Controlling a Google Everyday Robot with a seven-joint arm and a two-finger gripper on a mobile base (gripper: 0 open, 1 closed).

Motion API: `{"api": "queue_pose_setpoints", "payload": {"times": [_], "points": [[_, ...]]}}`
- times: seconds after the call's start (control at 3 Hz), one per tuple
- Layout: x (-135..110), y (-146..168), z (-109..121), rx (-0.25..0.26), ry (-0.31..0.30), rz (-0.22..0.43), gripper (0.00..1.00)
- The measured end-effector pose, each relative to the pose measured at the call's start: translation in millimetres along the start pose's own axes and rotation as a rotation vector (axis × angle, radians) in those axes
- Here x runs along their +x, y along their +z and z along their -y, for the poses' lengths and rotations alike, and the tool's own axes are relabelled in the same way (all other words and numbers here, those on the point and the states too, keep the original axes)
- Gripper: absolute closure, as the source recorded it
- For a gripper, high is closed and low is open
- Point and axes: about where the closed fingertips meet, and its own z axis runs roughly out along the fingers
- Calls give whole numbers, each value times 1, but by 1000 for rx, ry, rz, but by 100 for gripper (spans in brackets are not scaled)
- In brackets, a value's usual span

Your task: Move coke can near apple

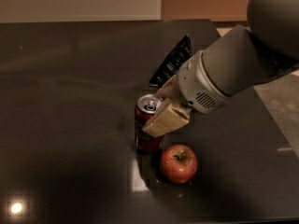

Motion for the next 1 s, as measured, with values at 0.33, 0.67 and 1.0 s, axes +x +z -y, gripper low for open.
{"api": "queue_pose_setpoints", "payload": {"times": [0.33,0.67,1.0], "points": [[-3,6,2,17,12,14,36],[-2,13,4,15,15,6,13],[1,23,11,7,-9,-10,0]]}}
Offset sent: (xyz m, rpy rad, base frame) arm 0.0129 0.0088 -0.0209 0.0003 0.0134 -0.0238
